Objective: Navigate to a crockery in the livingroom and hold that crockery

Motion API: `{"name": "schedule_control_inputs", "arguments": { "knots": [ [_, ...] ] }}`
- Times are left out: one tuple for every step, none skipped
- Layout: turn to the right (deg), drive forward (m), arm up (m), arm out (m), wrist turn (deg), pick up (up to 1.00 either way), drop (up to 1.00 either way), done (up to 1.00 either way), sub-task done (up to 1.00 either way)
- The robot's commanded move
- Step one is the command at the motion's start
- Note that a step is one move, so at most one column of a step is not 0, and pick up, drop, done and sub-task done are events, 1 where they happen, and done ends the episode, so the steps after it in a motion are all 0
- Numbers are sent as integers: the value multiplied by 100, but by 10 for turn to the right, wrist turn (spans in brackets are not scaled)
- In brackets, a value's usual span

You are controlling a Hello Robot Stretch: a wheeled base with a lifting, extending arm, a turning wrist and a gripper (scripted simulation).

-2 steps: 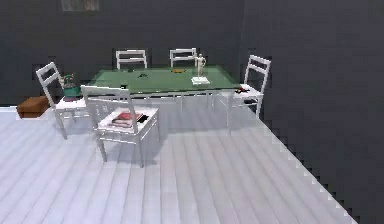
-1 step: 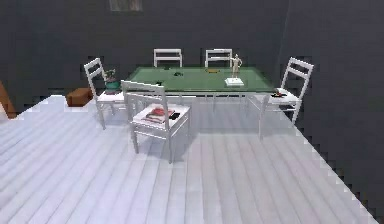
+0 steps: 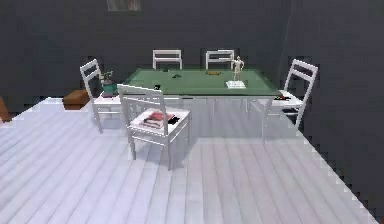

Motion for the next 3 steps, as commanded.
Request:
{"name": "schedule_control_inputs", "arguments": {
  "knots": [
    [-60, 0, 0, 0, 0, 0, 0, 0, 0],
    [0, 90, 0, 0, 0, 0, 0, 0, 0],
    [-450, 0, 0, 0, 0, 0, 0, 0, 0]
  ]
}}
